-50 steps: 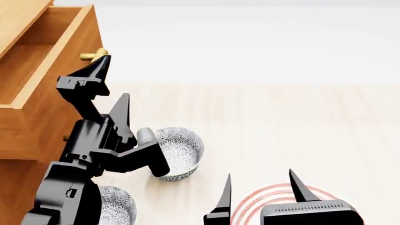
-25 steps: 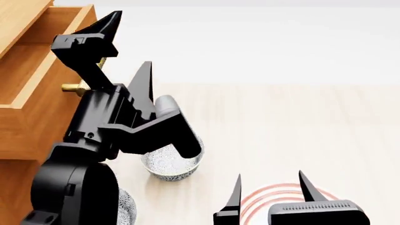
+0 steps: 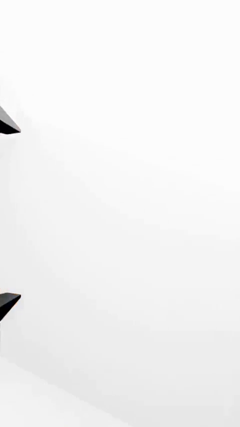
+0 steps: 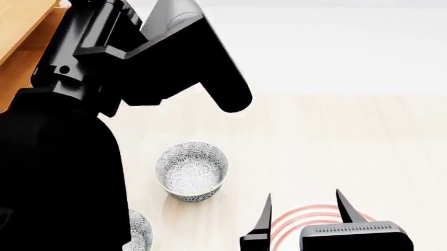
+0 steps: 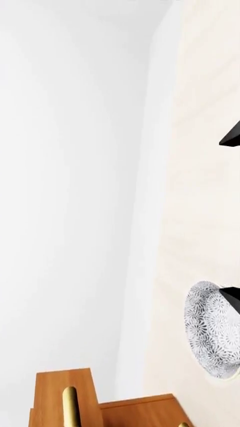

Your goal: Open the top drawer of the cabinet.

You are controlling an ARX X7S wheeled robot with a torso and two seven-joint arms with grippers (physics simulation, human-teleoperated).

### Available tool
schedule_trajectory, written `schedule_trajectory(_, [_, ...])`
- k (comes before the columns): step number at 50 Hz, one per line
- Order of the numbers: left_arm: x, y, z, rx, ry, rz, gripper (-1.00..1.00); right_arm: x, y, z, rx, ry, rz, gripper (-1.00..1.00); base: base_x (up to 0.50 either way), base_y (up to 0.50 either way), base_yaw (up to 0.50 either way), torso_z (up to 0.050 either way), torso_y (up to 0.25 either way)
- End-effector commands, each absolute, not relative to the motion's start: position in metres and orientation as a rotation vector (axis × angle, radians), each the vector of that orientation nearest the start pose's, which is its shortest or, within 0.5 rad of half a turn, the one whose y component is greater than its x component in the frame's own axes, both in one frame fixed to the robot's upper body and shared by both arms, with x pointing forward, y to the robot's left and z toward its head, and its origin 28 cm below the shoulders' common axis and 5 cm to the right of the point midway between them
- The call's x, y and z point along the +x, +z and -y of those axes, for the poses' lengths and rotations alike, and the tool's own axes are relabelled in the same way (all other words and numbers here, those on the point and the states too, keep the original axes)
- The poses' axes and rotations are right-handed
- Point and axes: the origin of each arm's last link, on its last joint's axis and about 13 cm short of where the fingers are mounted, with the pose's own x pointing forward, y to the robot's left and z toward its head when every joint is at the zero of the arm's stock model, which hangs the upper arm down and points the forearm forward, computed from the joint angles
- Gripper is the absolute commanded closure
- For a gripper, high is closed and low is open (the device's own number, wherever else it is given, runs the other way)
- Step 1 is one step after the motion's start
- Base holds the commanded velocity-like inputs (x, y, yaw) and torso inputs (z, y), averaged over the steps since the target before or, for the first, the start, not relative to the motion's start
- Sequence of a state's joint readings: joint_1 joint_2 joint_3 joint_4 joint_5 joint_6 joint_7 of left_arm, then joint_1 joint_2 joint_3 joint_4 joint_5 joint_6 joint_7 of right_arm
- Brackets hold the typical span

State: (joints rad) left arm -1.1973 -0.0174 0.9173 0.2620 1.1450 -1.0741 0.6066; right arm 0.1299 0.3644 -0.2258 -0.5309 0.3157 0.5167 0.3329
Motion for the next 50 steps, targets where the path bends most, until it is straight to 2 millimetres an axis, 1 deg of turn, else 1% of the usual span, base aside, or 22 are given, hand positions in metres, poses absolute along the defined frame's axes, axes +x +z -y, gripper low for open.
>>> schedule_trajectory(1, [0.271, 0.363, -0.130, 1.150, 0.082, 0.464, -1.00, 0.214, 0.107, 0.108, -0.099, 0.033, 0.056, -1.00, 0.00, 0.00, 0.00, 0.000, 0.000])
schedule_trajectory(7, [0.270, 0.383, -0.140, 1.105, 0.099, 0.467, -1.00, 0.215, 0.106, 0.110, -0.101, 0.029, 0.053, -1.00, 0.00, 0.00, 0.00, 0.000, 0.000])
schedule_trajectory(8, [0.269, 0.388, -0.144, 1.056, 0.074, 0.449, -1.00, 0.215, 0.104, 0.110, -0.100, 0.029, 0.052, -1.00, 0.00, 0.00, 0.00, 0.000, 0.000])
schedule_trajectory(10, [0.269, 0.391, -0.147, 1.037, 0.048, 0.427, -1.00, 0.215, 0.106, 0.111, -0.090, 0.023, 0.053, -1.00, 0.00, 0.00, 0.00, 0.000, 0.000])
schedule_trajectory(12, [0.272, 0.398, -0.151, 0.954, 0.021, 0.402, -1.00, 0.215, 0.106, 0.111, -0.089, 0.019, 0.056, -1.00, 0.00, 0.00, 0.00, 0.000, 0.000])
schedule_trajectory(13, [0.273, 0.399, -0.152, 0.945, 0.023, 0.399, -1.00, 0.215, 0.106, 0.111, -0.090, 0.020, 0.056, -1.00, 0.00, 0.00, 0.00, 0.000, 0.000])
schedule_trajectory(16, [0.277, 0.410, -0.160, 0.836, -0.014, 0.365, -1.00, 0.214, 0.105, 0.110, -0.098, 0.021, 0.054, -1.00, 0.00, 0.00, 0.00, 0.000, 0.000])
schedule_trajectory(17, [0.278, 0.415, -0.166, 0.783, -0.029, 0.344, -1.00, 0.214, 0.104, 0.111, -0.099, 0.020, 0.054, -1.00, 0.00, 0.00, 0.00, 0.000, 0.000])
schedule_trajectory(21, [0.277, 0.419, -0.175, 0.736, -0.043, 0.339, -1.00, 0.213, 0.105, 0.111, -0.104, 0.016, 0.059, -1.00, 0.00, 0.00, 0.00, 0.000, 0.000])
schedule_trajectory(24, [0.284, 0.424, -0.187, 0.635, -0.057, 0.289, -1.00, 0.213, 0.105, 0.110, -0.103, 0.019, 0.059, -1.00, 0.00, 0.00, 0.00, 0.000, 0.000])
schedule_trajectory(28, [0.295, 0.421, -0.196, 0.569, -0.068, 0.235, -1.00, 0.214, 0.105, 0.110, -0.103, 0.019, 0.056, -1.00, 0.00, 0.00, 0.00, 0.000, 0.000])
schedule_trajectory(29, [0.297, 0.418, -0.197, 0.532, -0.101, 0.212, -1.00, 0.213, 0.105, 0.110, -0.101, 0.018, 0.058, -1.00, 0.00, 0.00, 0.00, 0.000, 0.000])
schedule_trajectory(31, [0.302, 0.416, -0.199, 0.511, -0.086, 0.193, -1.00, 0.213, 0.104, 0.110, -0.104, 0.018, 0.057, -1.00, 0.00, 0.00, 0.00, 0.000, 0.000])
schedule_trajectory(32, [0.304, 0.416, -0.201, 0.427, -0.134, 0.155, -1.00, 0.213, 0.104, 0.110, -0.104, 0.018, 0.056, -1.00, 0.00, 0.00, 0.00, 0.000, 0.000])
schedule_trajectory(33, [0.306, 0.415, -0.202, 0.410, -0.150, 0.137, -1.00, 0.212, 0.104, 0.110, -0.104, 0.018, 0.056, -1.00, 0.00, 0.00, 0.00, 0.000, 0.000])
schedule_trajectory(35, [0.312, 0.411, -0.204, 0.417, -0.115, 0.104, -1.00, 0.212, 0.104, 0.110, -0.104, 0.017, 0.057, -1.00, 0.00, 0.00, 0.00, 0.000, 0.000])
schedule_trajectory(36, [0.317, 0.405, -0.206, 0.462, -0.088, 0.087, -1.00, 0.211, 0.104, 0.111, -0.106, 0.016, 0.057, -1.00, 0.00, 0.00, 0.00, 0.000, 0.000])
schedule_trajectory(37, [0.322, 0.406, -0.209, 0.413, -0.079, 0.062, -1.00, 0.211, 0.105, 0.111, -0.108, 0.015, 0.056, -1.00, 0.00, 0.00, 0.00, 0.000, 0.000])
schedule_trajectory(38, [0.323, 0.406, -0.210, 0.410, -0.064, 0.064, -1.00, 0.211, 0.105, 0.111, -0.109, 0.015, 0.056, -1.00, 0.00, 0.00, 0.00, 0.000, 0.000])
schedule_trajectory(41, [0.325, 0.406, -0.212, 0.377, -0.067, 0.041, -1.00, 0.212, 0.106, 0.110, -0.119, 0.019, 0.059, -1.00, 0.00, 0.00, 0.00, 0.000, 0.000])
schedule_trajectory(45, [0.328, 0.400, -0.211, 0.399, -0.065, 0.020, -1.00, 0.213, 0.106, 0.108, -0.130, 0.019, 0.064, -1.00, 0.00, 0.00, 0.00, 0.000, 0.000])
schedule_trajectory(50, [0.331, 0.398, -0.210, 0.359, -0.085, -0.007, -1.00, 0.213, 0.105, 0.110, -0.133, 0.014, 0.060, -1.00, 0.00, 0.00, 0.00, 0.000, 0.000])
